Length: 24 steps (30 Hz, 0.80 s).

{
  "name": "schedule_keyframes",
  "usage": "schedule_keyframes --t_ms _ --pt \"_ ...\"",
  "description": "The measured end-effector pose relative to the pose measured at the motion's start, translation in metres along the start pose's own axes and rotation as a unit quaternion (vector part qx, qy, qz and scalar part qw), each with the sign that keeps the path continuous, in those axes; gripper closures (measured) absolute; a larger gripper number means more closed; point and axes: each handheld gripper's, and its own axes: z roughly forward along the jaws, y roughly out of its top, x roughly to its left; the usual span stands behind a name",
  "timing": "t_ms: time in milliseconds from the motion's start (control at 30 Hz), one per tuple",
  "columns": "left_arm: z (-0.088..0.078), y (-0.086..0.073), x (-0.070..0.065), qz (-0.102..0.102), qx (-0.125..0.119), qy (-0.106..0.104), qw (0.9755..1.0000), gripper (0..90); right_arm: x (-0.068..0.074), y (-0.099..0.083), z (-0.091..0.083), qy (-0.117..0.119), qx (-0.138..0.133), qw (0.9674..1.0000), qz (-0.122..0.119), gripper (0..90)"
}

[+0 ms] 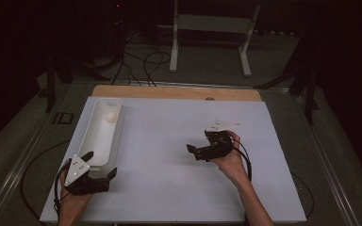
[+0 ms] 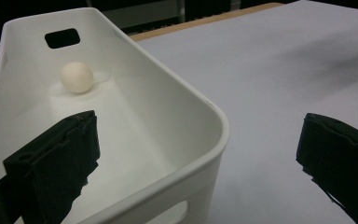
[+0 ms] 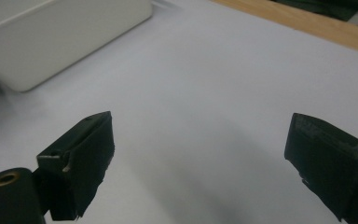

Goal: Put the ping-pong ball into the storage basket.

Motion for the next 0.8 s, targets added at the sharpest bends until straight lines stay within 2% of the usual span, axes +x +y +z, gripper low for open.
schedule_keyframes --t_ms 33,133,333,467,800 --pt "0.0 0.0 0.0 -0.001 0.0 0.0 1.0 0.0 -0.001 -0.004 -0.006 -0.008 -0.006 0.9999 -0.008 7.8" --pt "0.001 0.0 0.001 -0.003 -0.001 0.0 1.0 0.0 -0.005 -0.013 -0.012 -0.016 -0.005 0.9998 -0.007 7.8" --pt "0.001 0.001 0.002 -0.004 0.0 -0.001 1.0 0.0 -0.016 -0.032 -0.025 -0.03 -0.02 0.9993 0.012 7.8" --pt "0.002 0.001 0.004 -0.014 -0.005 -0.002 0.9999 0.0 -0.022 -0.045 -0.034 -0.035 -0.028 0.9988 0.021 7.8" --pt "0.005 0.002 0.006 -0.025 -0.01 -0.004 0.9996 0.0 -0.028 -0.08 -0.05 -0.065 -0.071 0.995 0.026 7.9"
